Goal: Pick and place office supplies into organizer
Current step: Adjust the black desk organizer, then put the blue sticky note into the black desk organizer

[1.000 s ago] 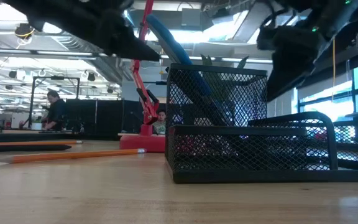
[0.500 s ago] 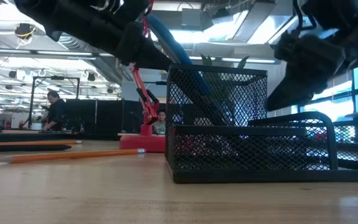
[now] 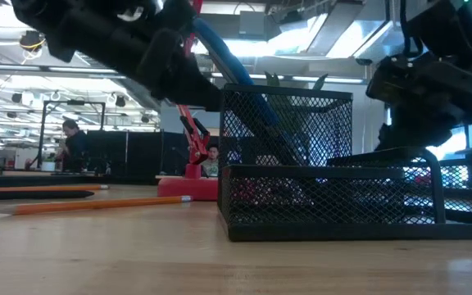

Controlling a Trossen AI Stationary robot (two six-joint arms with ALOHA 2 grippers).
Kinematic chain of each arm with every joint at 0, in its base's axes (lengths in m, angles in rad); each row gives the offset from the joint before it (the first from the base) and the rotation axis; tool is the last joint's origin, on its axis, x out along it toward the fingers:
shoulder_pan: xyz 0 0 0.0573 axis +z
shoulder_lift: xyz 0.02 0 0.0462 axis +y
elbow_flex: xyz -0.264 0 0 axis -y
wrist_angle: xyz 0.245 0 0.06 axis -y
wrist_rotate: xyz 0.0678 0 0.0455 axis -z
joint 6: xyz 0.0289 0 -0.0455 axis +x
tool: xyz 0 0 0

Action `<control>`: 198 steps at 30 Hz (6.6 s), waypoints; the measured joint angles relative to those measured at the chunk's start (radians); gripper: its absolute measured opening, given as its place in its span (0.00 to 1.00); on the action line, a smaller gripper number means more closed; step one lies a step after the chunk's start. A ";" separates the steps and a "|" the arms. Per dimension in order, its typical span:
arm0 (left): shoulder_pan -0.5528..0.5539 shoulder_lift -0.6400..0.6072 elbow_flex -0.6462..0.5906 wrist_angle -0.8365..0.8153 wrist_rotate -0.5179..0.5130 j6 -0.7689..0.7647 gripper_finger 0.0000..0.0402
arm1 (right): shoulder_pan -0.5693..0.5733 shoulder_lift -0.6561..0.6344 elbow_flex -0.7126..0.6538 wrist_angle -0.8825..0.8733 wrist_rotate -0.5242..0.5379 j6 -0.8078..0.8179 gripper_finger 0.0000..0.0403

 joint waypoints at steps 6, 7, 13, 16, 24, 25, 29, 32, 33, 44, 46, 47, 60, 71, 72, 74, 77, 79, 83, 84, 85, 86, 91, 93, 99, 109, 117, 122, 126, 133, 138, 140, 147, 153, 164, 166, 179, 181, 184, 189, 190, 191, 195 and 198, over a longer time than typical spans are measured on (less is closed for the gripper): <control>-0.022 0.090 0.000 0.033 -0.030 -0.107 0.19 | 0.020 0.033 0.000 0.006 -0.007 0.030 0.31; -0.024 0.101 0.000 0.038 -0.026 -0.127 0.19 | 0.022 0.033 0.000 0.004 -0.010 0.030 0.31; -0.045 0.169 0.019 0.064 -0.026 -0.197 0.19 | 0.021 0.033 0.000 -0.014 -0.017 0.017 0.31; -0.055 0.210 0.057 0.064 -0.024 -0.202 0.19 | 0.021 0.033 0.000 -0.044 -0.018 0.017 0.31; -0.097 0.297 0.144 0.055 0.010 -0.215 0.19 | 0.042 0.034 0.000 -0.056 -0.122 0.032 0.31; -0.103 0.297 0.145 0.050 0.010 -0.225 0.19 | 0.051 0.034 0.000 -0.057 -0.123 0.043 0.31; -0.134 0.297 0.145 0.050 0.009 -0.273 0.19 | 0.101 0.034 0.000 -0.051 -0.124 0.079 0.31; -0.159 0.297 0.146 0.053 0.010 -0.305 0.19 | 0.143 0.034 0.000 -0.044 -0.124 0.111 0.31; -0.167 0.297 0.146 0.053 0.010 -0.320 0.19 | 0.157 0.034 0.000 -0.041 -0.123 0.125 0.31; -0.251 0.297 0.146 0.116 -0.003 -0.387 0.19 | 0.289 0.034 0.000 0.064 -0.079 0.187 0.31; -0.259 0.297 0.146 0.113 -0.012 -0.376 0.19 | 0.301 0.034 0.000 0.064 -0.055 0.187 0.31; -0.261 0.297 0.146 0.113 -0.022 -0.361 0.19 | 0.304 0.034 0.000 0.064 -0.037 0.185 0.31; -0.135 0.211 0.148 0.104 -0.055 -0.254 0.19 | 0.308 -0.062 0.000 0.050 0.021 0.205 0.31; 0.052 0.207 0.148 0.117 0.127 -0.159 0.09 | 0.306 -0.119 0.001 -0.107 0.056 0.206 0.31; 0.065 0.207 0.148 0.119 0.143 -0.157 0.08 | 0.306 -0.120 0.001 -0.113 0.056 0.206 0.31; 0.089 0.207 0.148 0.118 0.165 -0.150 0.04 | 0.306 -0.120 0.001 -0.116 0.056 0.206 0.31; 0.120 0.207 0.148 0.133 0.203 -0.125 0.01 | 0.306 -0.120 0.001 -0.117 0.056 0.205 0.31; 0.137 0.207 0.152 0.148 0.278 -0.103 0.01 | 0.306 -0.120 0.001 -0.119 0.067 0.206 0.31; 0.142 0.207 0.197 0.119 0.340 -0.042 0.00 | 0.305 -0.120 0.001 -0.119 0.093 0.206 0.31; 0.142 0.207 0.211 0.102 0.341 -0.025 0.00 | 0.305 -0.120 0.001 -0.118 0.112 0.206 0.31; 0.142 0.207 0.226 0.079 0.341 -0.010 0.00 | 0.305 -0.120 0.001 -0.118 0.125 0.206 0.31; 0.143 0.207 0.242 0.053 0.341 0.008 0.00 | 0.301 -0.120 0.001 -0.118 0.136 0.204 0.31; 0.143 0.207 0.300 -0.047 0.340 0.079 0.00 | 0.283 -0.120 0.001 -0.118 0.142 0.209 0.31; 0.147 0.207 0.322 -0.091 0.342 0.098 0.00 | 0.275 -0.120 0.001 -0.118 0.142 0.210 0.31; 0.162 0.217 0.378 -0.192 0.394 0.217 0.00 | 0.252 -0.120 0.001 -0.118 0.142 0.210 0.31; 0.182 0.218 0.457 -0.322 0.493 0.528 0.00 | 0.246 -0.120 0.001 -0.118 0.142 0.228 0.31; 0.167 0.219 0.506 -0.374 0.499 0.657 0.00 | 0.246 -0.120 0.000 -0.147 0.142 0.239 0.31; 0.148 0.263 0.509 -0.357 0.440 0.679 0.00 | 0.246 -0.120 0.000 -0.147 0.142 0.240 0.31; 0.132 0.337 0.506 -0.355 0.387 0.679 0.00 | 0.246 -0.119 0.000 -0.153 0.142 0.240 0.31; 0.093 0.443 0.559 -0.403 0.189 0.762 0.00 | 0.246 -0.119 0.000 -0.159 0.142 0.240 0.31; 0.091 0.485 0.694 -0.578 0.258 0.775 0.00 | 0.246 -0.119 0.000 -0.157 0.142 0.241 0.31; 0.094 0.499 0.751 -0.647 0.266 0.776 0.00 | 0.246 -0.119 0.000 -0.158 0.141 0.254 0.31; 0.097 0.553 0.860 -0.677 0.267 0.798 0.00 | 0.249 -0.119 0.000 -0.166 0.141 0.262 0.31; 0.115 0.612 0.920 -0.689 0.260 0.758 0.00 | 0.248 -0.119 0.000 -0.169 0.141 0.262 0.31; 0.160 0.703 0.989 -0.679 0.186 0.669 0.00 | 0.248 -0.119 0.000 -0.175 0.141 0.262 0.31; 0.164 0.717 0.997 -0.685 0.179 0.661 0.00 | 0.248 -0.119 0.000 -0.175 0.141 0.262 0.31; 0.199 0.720 1.001 -0.761 0.272 0.566 0.00 | 0.248 -0.119 0.000 -0.177 0.140 0.266 0.31; 0.200 0.719 1.002 -0.777 0.310 0.555 0.00 | 0.248 -0.119 0.000 -0.178 0.140 0.266 0.31; 0.192 0.718 1.003 -0.798 0.327 0.547 0.00 | 0.248 -0.119 0.000 -0.178 0.140 0.263 0.31; 0.188 0.716 1.004 -0.826 0.350 0.546 0.00 | 0.248 -0.119 0.000 -0.195 0.037 0.168 0.31; 0.188 0.716 1.004 -0.826 0.357 0.546 0.00 | 0.249 -0.119 0.000 -0.194 -0.011 0.109 0.31; 0.188 0.716 1.003 -0.826 0.367 0.546 0.00 | 0.249 -0.120 0.000 -0.191 -0.049 0.076 0.31; 0.187 0.716 1.002 -0.834 0.398 0.546 0.00 | 0.250 -0.120 0.000 -0.158 -0.085 0.075 0.31; 0.187 0.717 1.002 -0.837 0.401 0.546 0.00 | 0.250 -0.120 0.000 -0.153 -0.088 0.106 0.31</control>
